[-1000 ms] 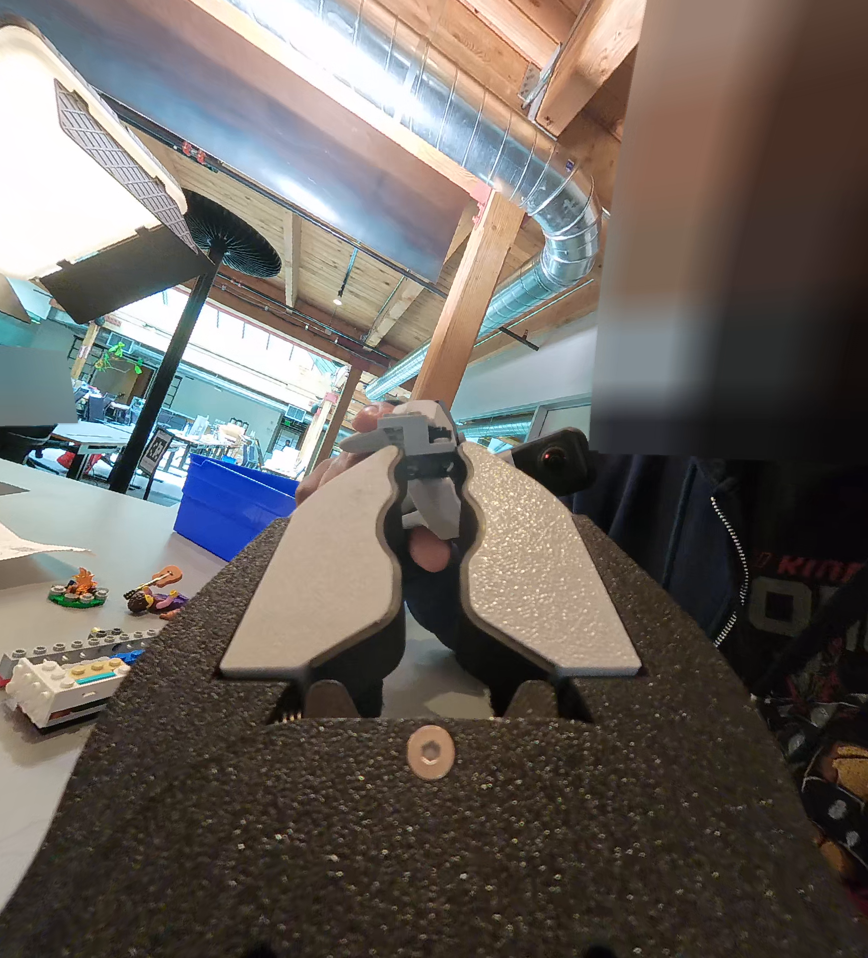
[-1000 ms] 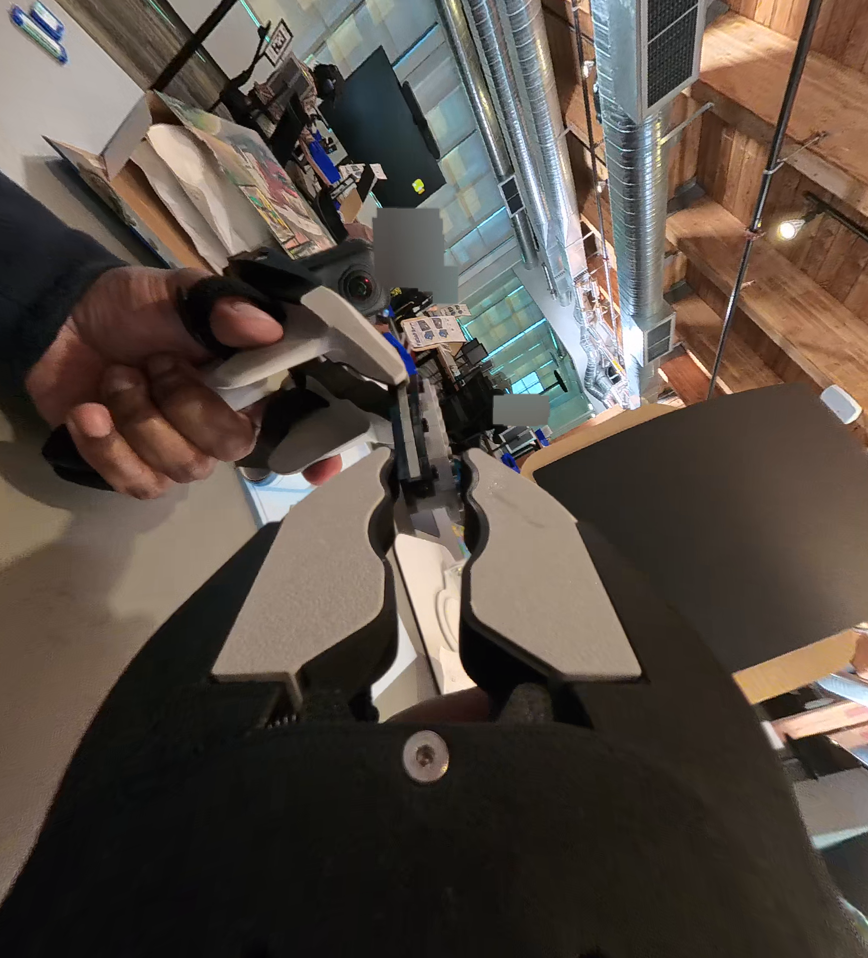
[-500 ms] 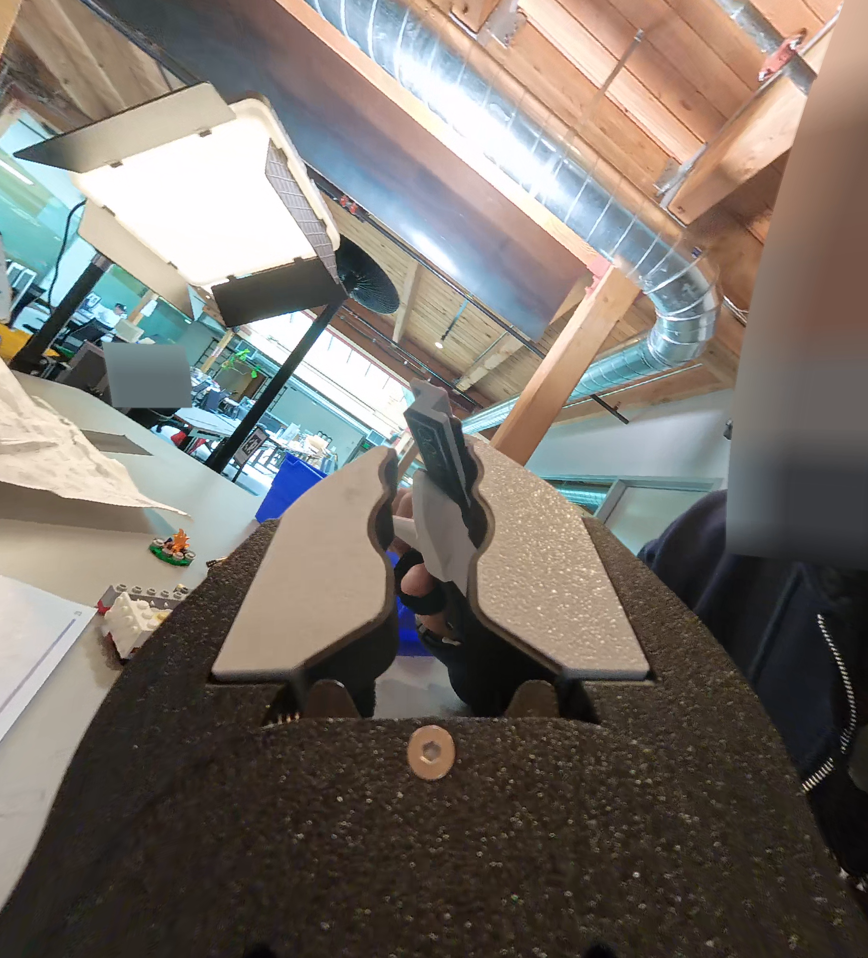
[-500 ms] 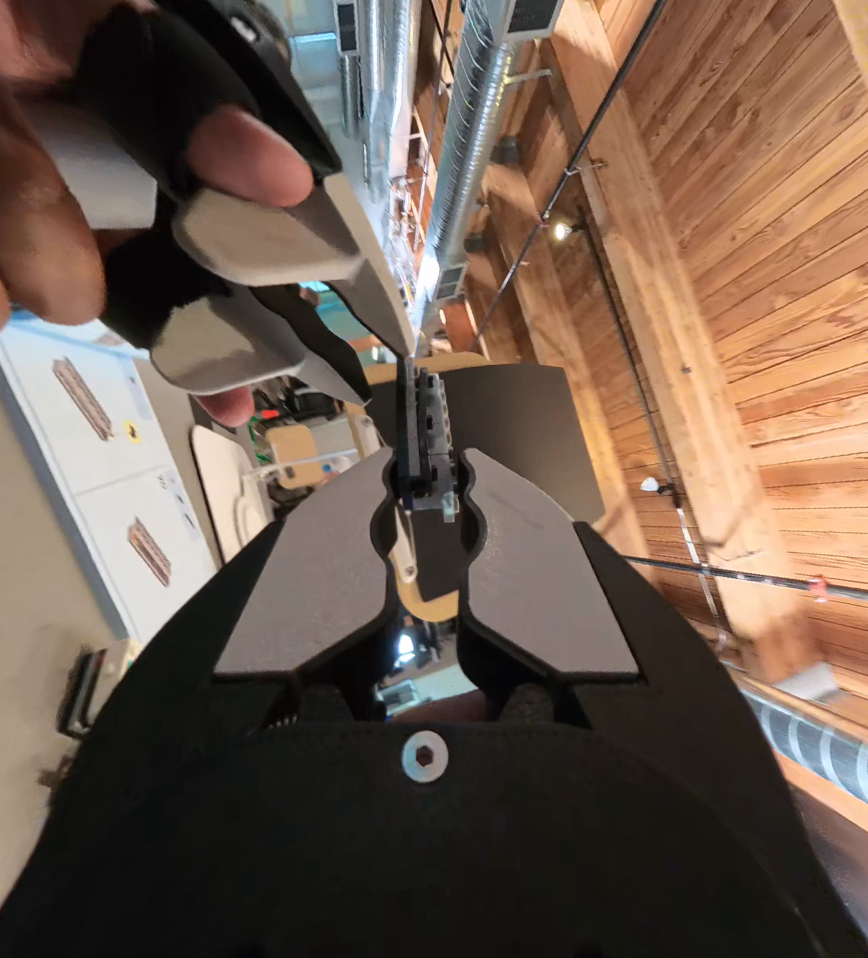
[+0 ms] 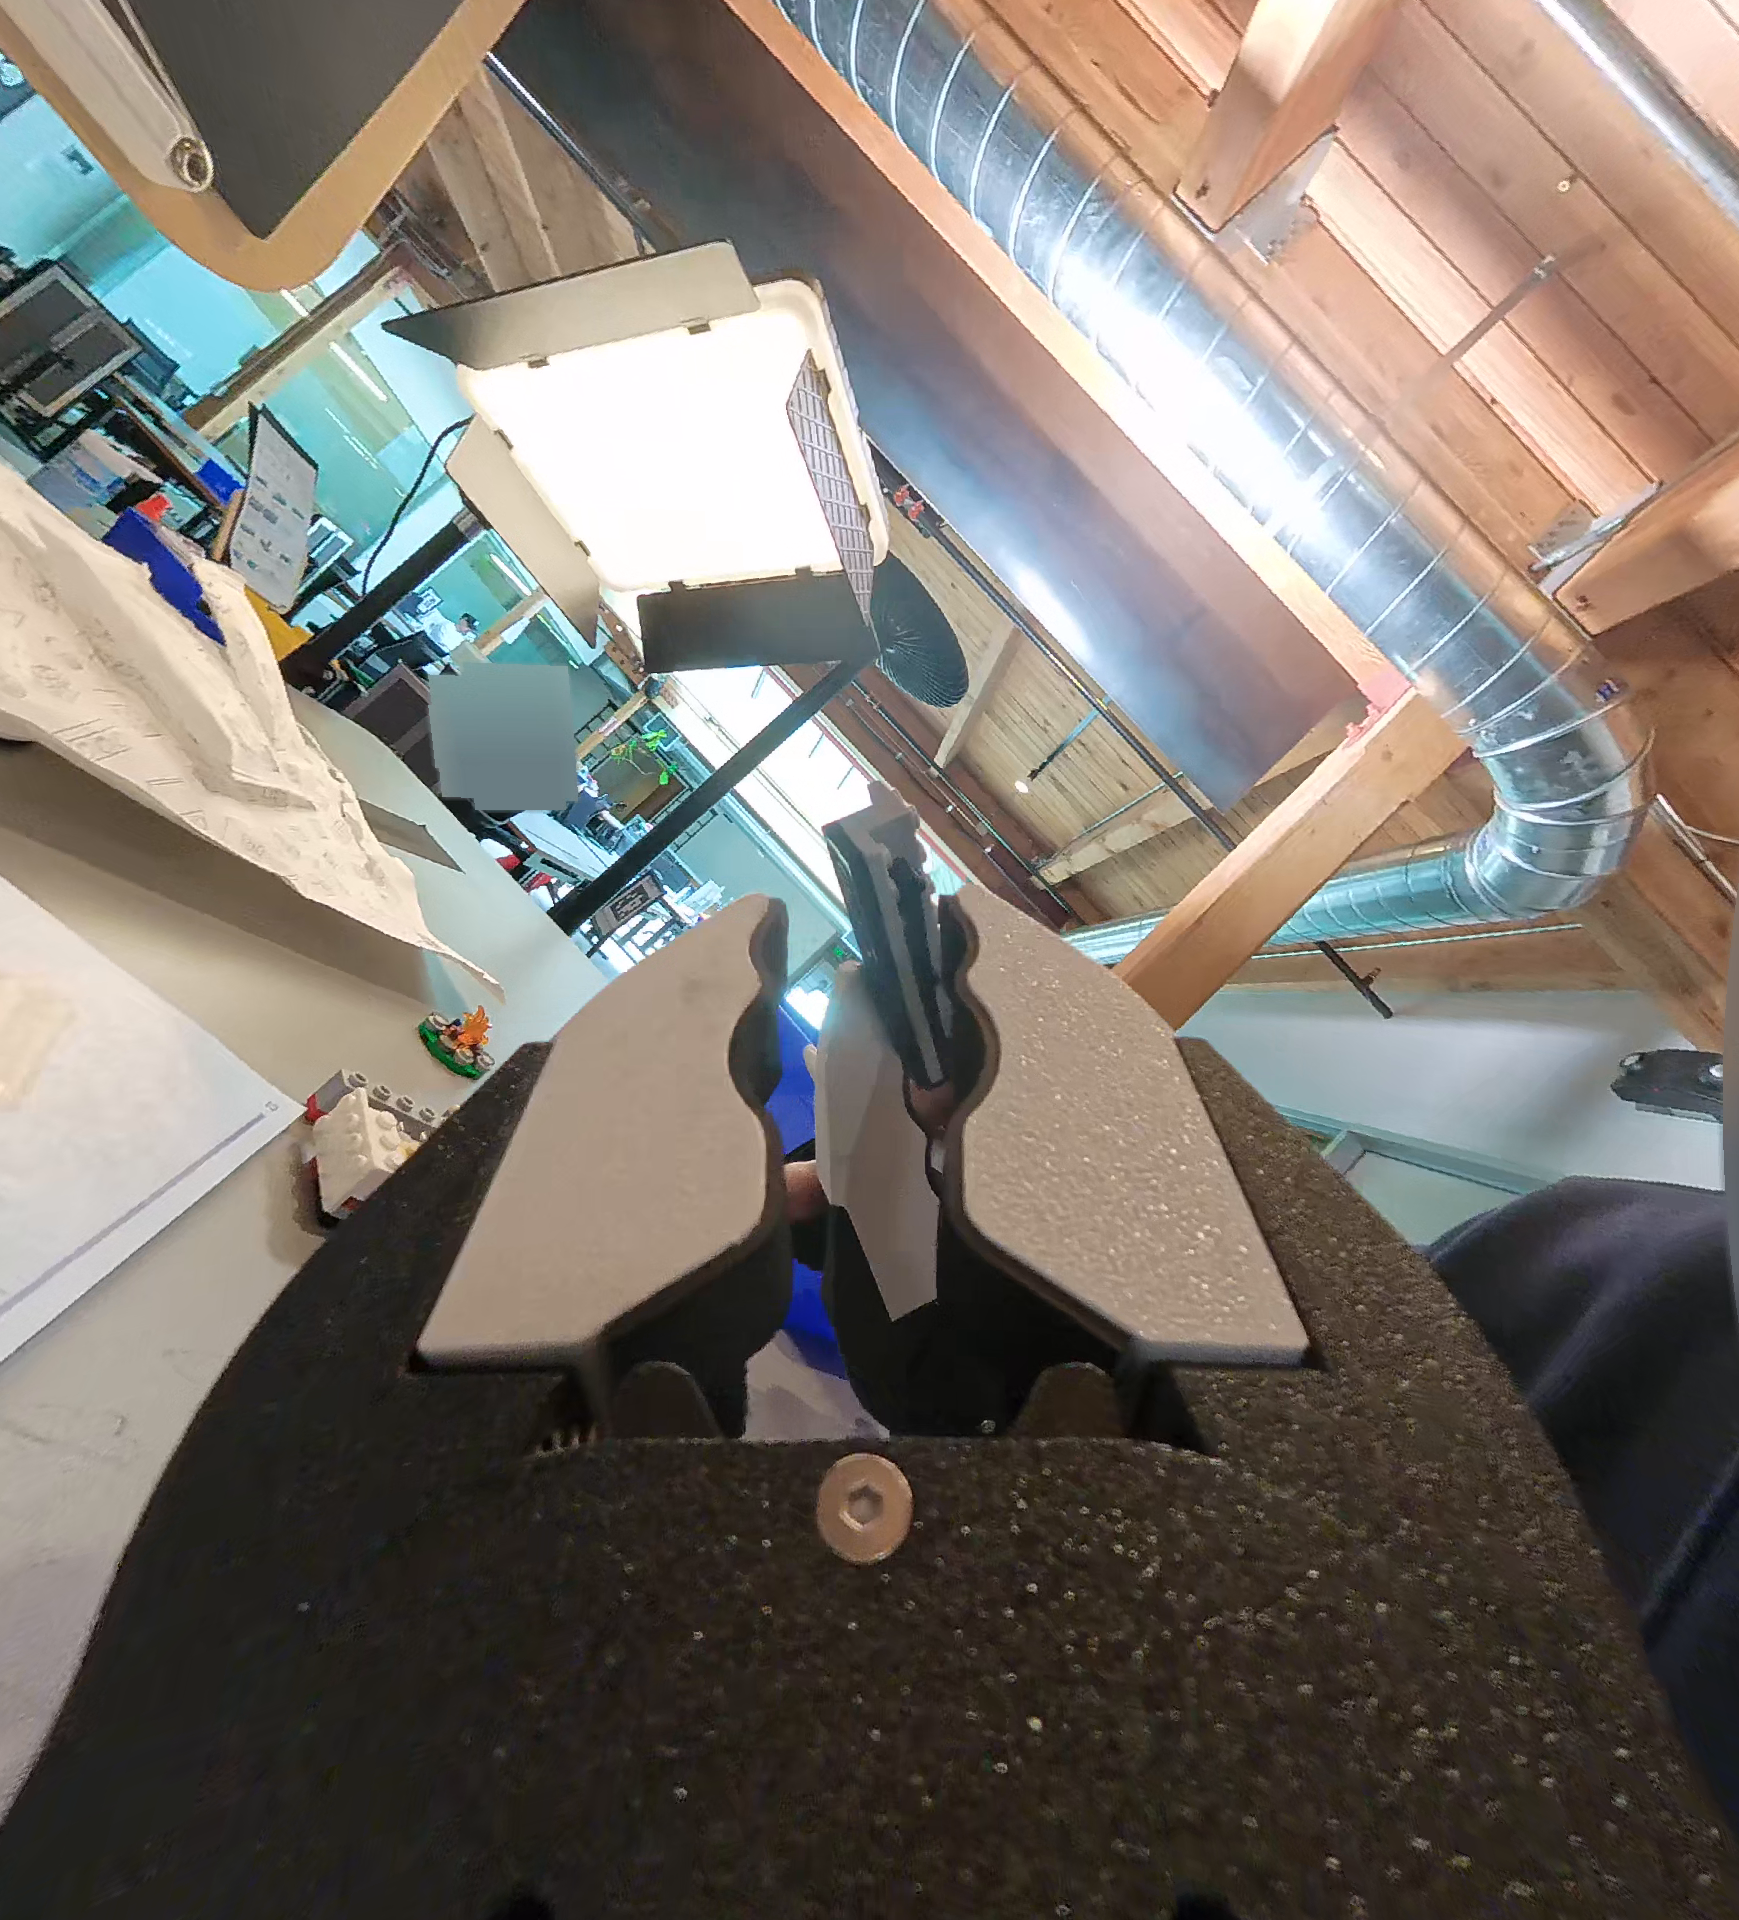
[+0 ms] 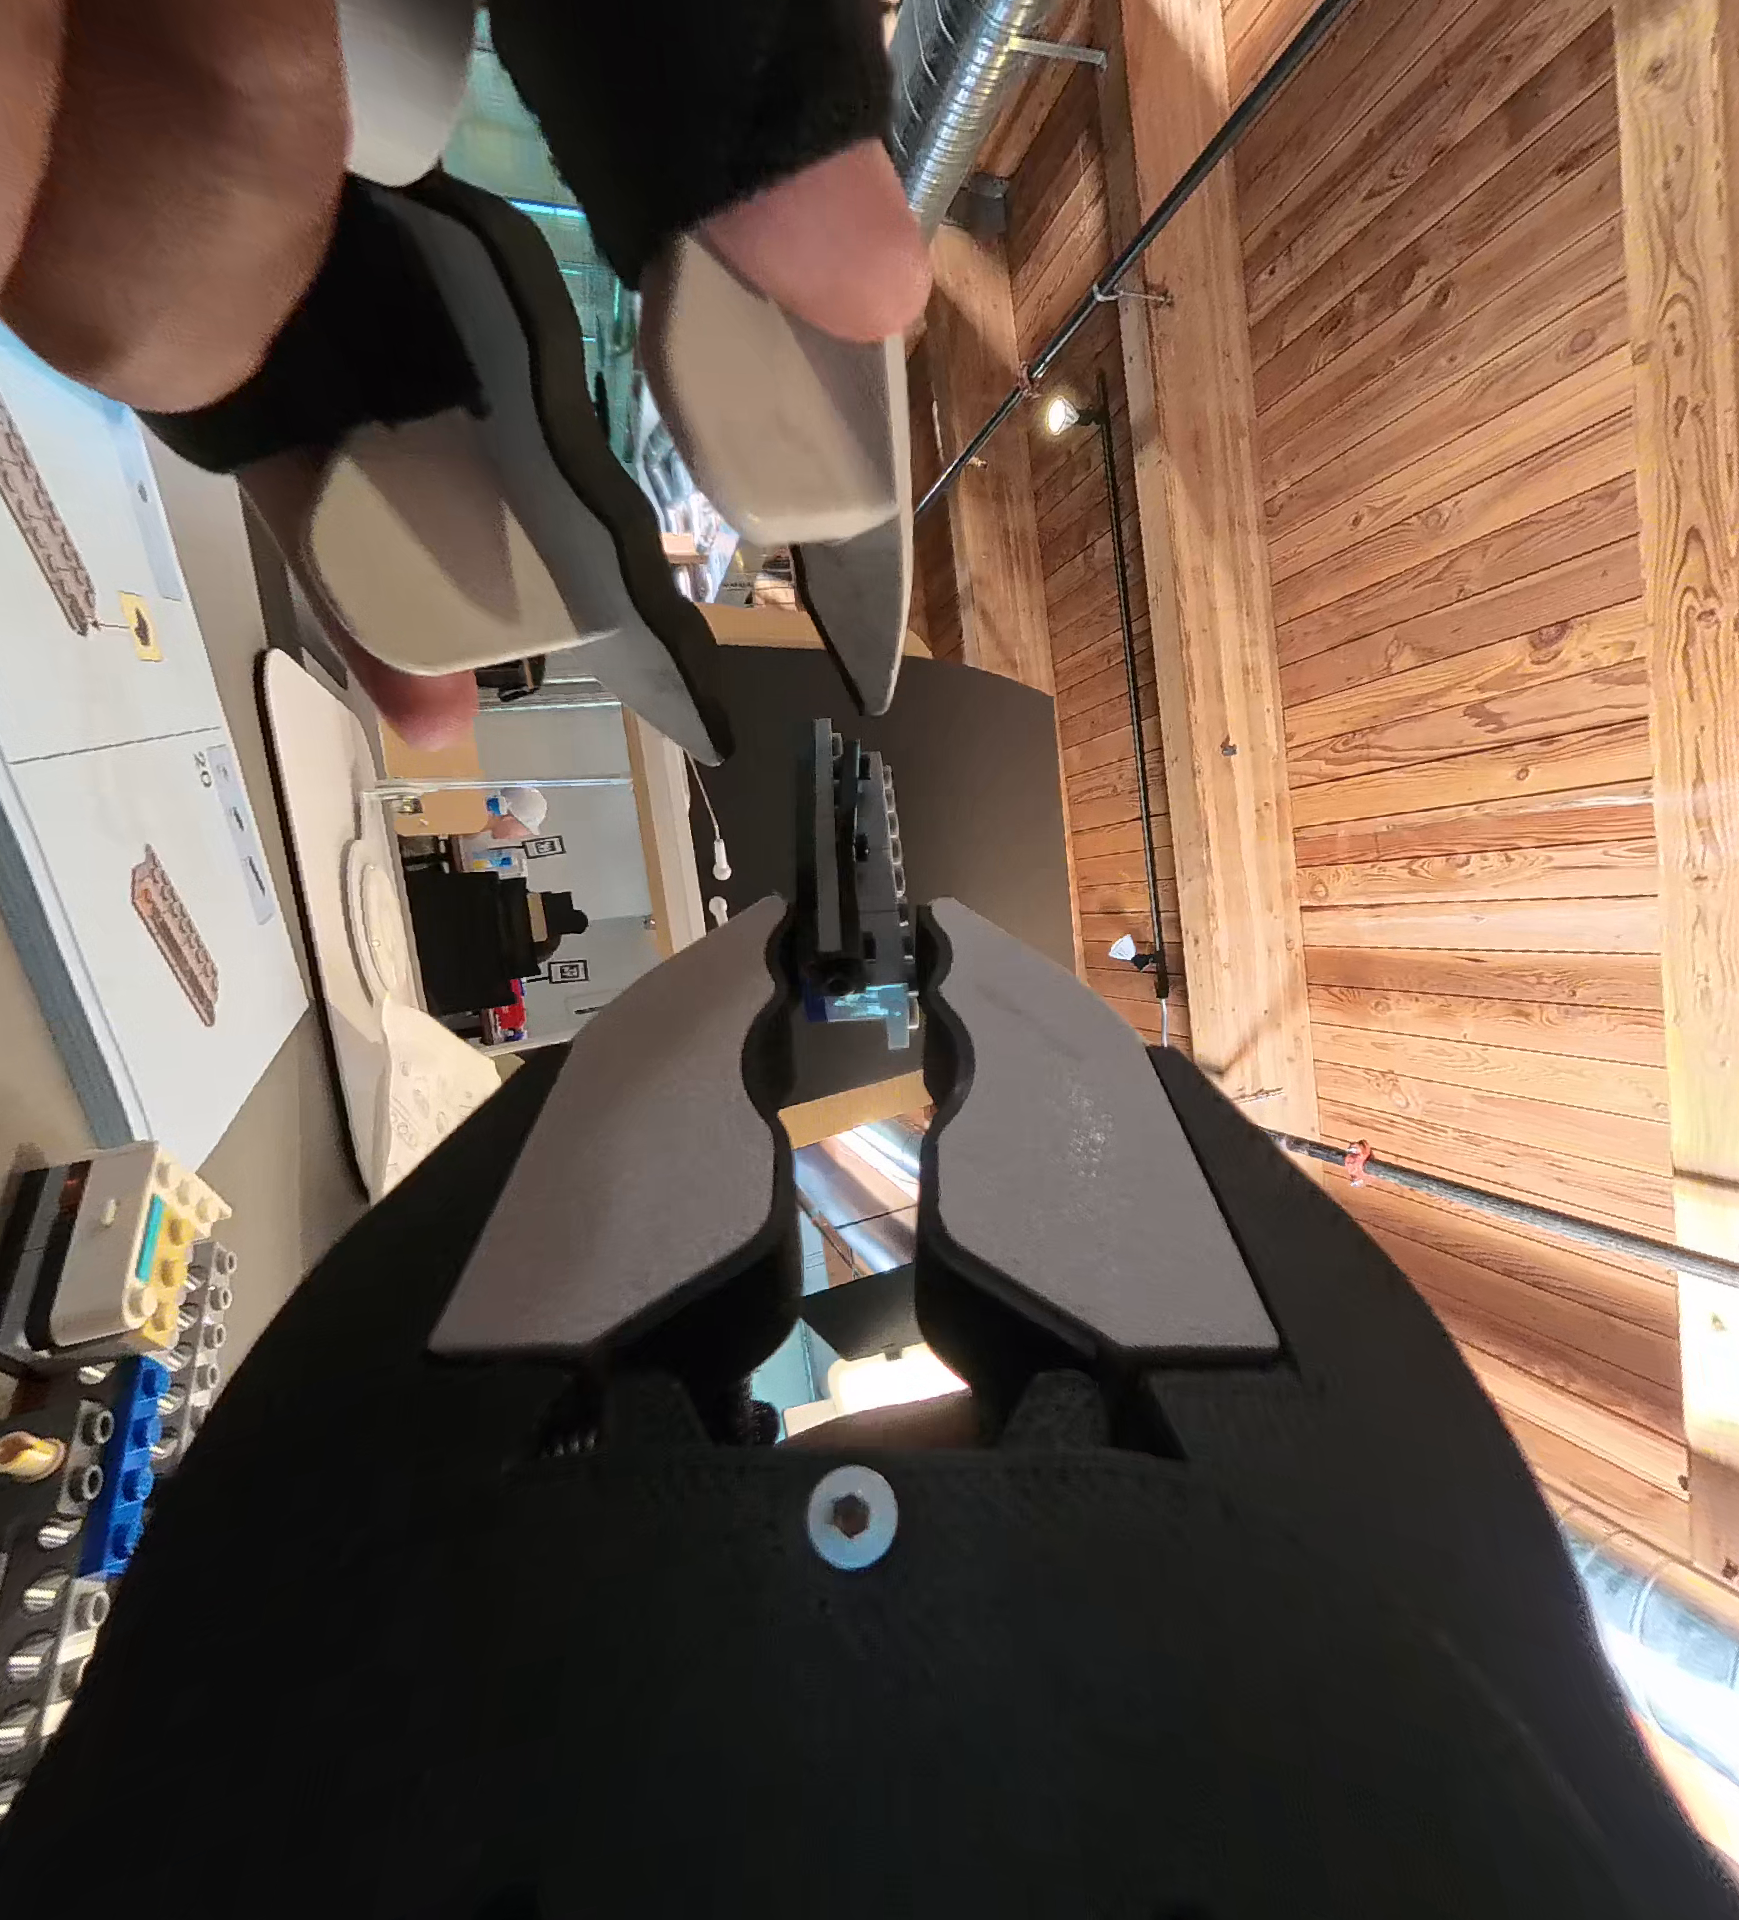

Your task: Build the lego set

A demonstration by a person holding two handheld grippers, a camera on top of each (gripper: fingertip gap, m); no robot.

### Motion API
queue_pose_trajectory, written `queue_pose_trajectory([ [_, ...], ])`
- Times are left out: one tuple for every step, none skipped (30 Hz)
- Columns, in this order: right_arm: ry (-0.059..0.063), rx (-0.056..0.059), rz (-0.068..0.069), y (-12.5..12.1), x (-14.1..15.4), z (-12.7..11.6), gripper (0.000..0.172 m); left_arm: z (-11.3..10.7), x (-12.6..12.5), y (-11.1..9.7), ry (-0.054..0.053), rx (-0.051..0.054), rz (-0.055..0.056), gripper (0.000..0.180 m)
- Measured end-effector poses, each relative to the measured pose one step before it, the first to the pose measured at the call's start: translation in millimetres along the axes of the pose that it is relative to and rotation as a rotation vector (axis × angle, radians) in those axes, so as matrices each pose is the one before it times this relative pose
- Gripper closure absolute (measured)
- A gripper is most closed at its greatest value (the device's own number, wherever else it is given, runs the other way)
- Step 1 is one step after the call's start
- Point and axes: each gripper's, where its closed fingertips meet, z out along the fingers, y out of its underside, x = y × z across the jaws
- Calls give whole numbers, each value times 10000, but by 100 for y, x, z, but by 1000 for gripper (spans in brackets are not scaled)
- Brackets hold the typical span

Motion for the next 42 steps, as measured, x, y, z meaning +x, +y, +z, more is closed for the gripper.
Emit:
queue_pose_trajectory([
  [12,26,-37,-84,-79,-22,152,61,-3,60,-43,-21,-9,152],
  [-2,-3,-19,-53,-106,5,153,58,122,47,53,-8,-52,152],
  [-22,-12,-22,-33,-123,8,152,52,71,-6,4,29,-49,153],
  [-10,37,-33,-112,-100,-8,152,30,85,-12,-7,42,-13,153],
  [20,44,-26,-123,-38,-22,152,51,36,100,-32,-47,31,153],
  [9,22,-9,-105,-32,-8,152,52,-58,118,-83,-75,71,153],
  [-10,29,-2,-123,-34,-14,152,19,-47,43,-56,-5,78,153],
  [14,22,-5,-112,-6,-6,152,-2,-46,24,-11,-3,8,153],
  [16,-4,-10,-81,-22,6,152,-22,-58,4,11,12,-66,153],
  [4,2,-8,-82,-37,2,152,-45,-78,-62,-6,54,-75,154],
  [-3,30,-9,-122,-34,-4,152,-81,15,-131,38,103,-32,157],
  [4,26,-21,-97,-38,-11,152,-63,69,-124,60,80,-22,159],
  [10,-1,-34,-70,-13,6,152,-24,45,-39,25,8,-21,161],
  [7,0,-23,-35,-18,11,152,3,49,18,16,-25,23,160],
  [21,-9,5,-19,27,23,152,18,27,56,-4,-48,57,162],
  [26,-38,10,39,45,36,152,21,51,98,14,-55,46,164],
  [16,-16,0,12,62,22,152,39,77,87,30,-35,11,165],
  [14,13,3,-33,46,-7,152,23,73,33,36,10,-4,165],
  [0,-1,-4,-20,6,-4,152,-7,34,-12,13,49,6,166],
  [-2,1,-22,-45,-14,-4,152,-12,-17,8,-21,26,18,166],
  [11,13,-21,-51,-11,-18,153,-21,-12,-1,0,24,5,166],
  [6,11,-13,-53,-16,-8,153,-30,7,-13,17,19,-7,166],
  [0,13,-15,-49,-2,-6,153,-23,-14,-7,-3,11,30,166],
  [6,22,-24,-63,-5,-7,153,-34,11,-5,-7,15,65,166],
  [14,18,-27,-51,10,-18,153,-25,8,-11,-13,13,60,167],
  [11,21,-17,-47,-4,-11,153,-18,20,-8,-7,21,47,167],
  [1,28,-8,-48,-3,-6,152,-39,-14,-13,-20,21,44,167],
  [-2,27,-10,-48,-16,-10,153,-34,-96,1,-73,17,47,167],
  [5,23,-13,-43,-4,-13,153,-50,-20,4,-12,0,37,167],
  [13,23,-16,-51,21,-14,153,-42,20,-6,26,-18,16,168],
  [12,22,-19,-42,10,-14,153,-13,13,-2,12,-27,36,168],
  [13,16,-10,-19,-1,-7,153,-25,15,-6,-14,-11,46,168],
  [11,16,4,-9,16,-4,153,-21,38,-11,8,9,46,168],
  [-8,4,8,10,-8,4,153,-12,-6,-2,-8,-1,42,168],
  [-9,4,7,16,-29,1,153,-9,-46,3,-57,-16,80,168],
  [9,14,3,5,-4,-16,153,-20,4,12,-19,-21,88,168],
  [-6,6,0,3,-13,-15,153,-18,19,-1,6,-25,67,169],
  [-16,2,12,12,-31,-1,153,-10,-53,9,-33,-5,23,169],
  [11,16,10,-13,8,-21,153,-14,-6,7,16,15,8,169],
  [4,11,-6,-3,5,-12,153,-11,39,4,56,34,11,169],
  [-27,-18,18,39,-54,-3,153,-4,-77,20,-41,-1,17,169],
  [15,-5,37,41,3,-13,153,-11,-52,-1,-27,4,43,169],
])
